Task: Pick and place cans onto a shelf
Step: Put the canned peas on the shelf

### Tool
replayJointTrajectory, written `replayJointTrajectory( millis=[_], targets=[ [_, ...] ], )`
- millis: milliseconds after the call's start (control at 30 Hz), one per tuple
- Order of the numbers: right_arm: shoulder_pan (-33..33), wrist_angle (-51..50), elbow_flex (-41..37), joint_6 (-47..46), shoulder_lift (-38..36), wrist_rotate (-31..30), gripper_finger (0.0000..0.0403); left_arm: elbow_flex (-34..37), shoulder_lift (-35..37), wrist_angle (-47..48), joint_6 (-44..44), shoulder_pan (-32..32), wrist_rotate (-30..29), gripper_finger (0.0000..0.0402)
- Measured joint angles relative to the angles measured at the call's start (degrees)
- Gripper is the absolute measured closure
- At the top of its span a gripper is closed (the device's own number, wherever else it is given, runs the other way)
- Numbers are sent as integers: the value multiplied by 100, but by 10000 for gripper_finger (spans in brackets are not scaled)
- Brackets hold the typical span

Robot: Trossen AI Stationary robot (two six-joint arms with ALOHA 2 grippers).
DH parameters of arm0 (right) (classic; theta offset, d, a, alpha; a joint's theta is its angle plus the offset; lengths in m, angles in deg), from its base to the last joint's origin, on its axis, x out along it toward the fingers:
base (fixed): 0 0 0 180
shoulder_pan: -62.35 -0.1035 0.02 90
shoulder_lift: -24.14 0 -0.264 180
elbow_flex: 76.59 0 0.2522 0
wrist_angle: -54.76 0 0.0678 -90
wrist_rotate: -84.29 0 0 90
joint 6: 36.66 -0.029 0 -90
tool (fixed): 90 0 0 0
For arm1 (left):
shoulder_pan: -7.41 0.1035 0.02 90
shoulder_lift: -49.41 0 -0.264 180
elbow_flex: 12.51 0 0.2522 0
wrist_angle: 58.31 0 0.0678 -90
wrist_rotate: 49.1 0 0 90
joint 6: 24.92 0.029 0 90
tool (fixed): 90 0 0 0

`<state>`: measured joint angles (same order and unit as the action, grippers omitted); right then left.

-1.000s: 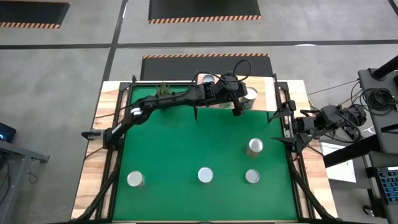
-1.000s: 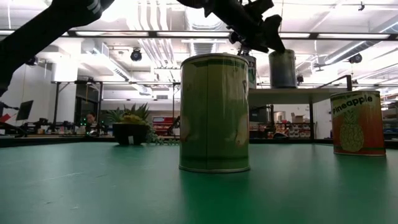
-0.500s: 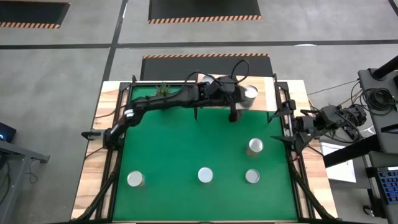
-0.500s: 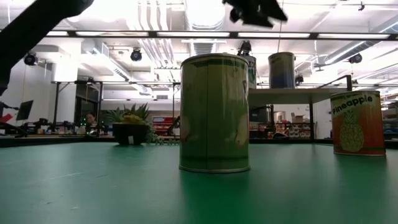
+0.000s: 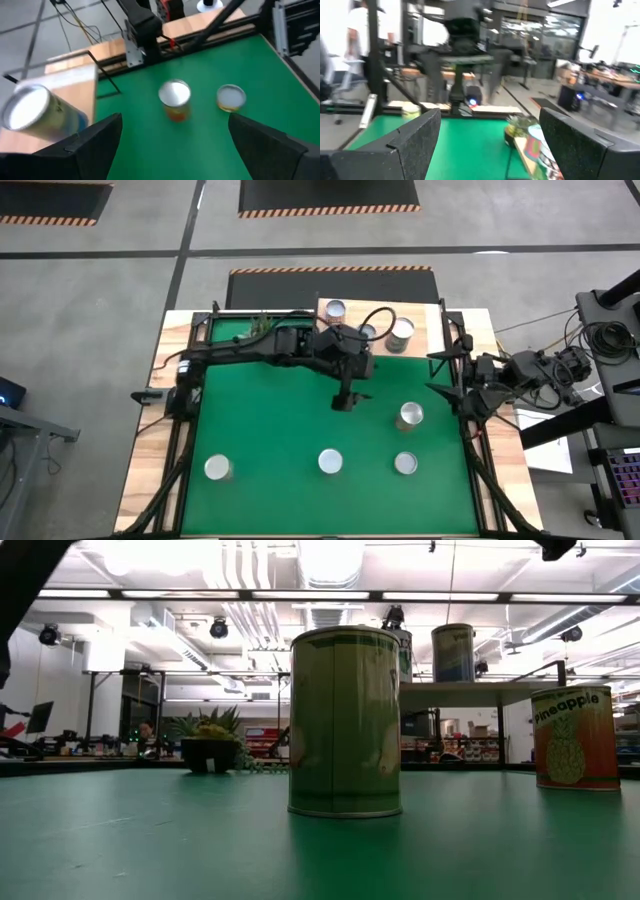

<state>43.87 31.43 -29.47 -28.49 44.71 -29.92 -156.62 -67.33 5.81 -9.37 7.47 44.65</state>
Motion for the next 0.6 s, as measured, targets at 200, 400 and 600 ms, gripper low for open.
replayJointTrajectory(
  millis=[200, 400, 600],
  targets=[
    [2, 4, 135, -115, 335, -141, 77, 2224, 1237, -1368, -377, -124, -173, 56],
    [0, -2, 338, -510, 713, -765, 77, 5178, 3150, -3791, -706, -284, -1088, 56],
    [2, 3, 673, -718, 1309, -1305, 77, 6991, 4738, -5301, -1031, -423, -1076, 56]
  ],
)
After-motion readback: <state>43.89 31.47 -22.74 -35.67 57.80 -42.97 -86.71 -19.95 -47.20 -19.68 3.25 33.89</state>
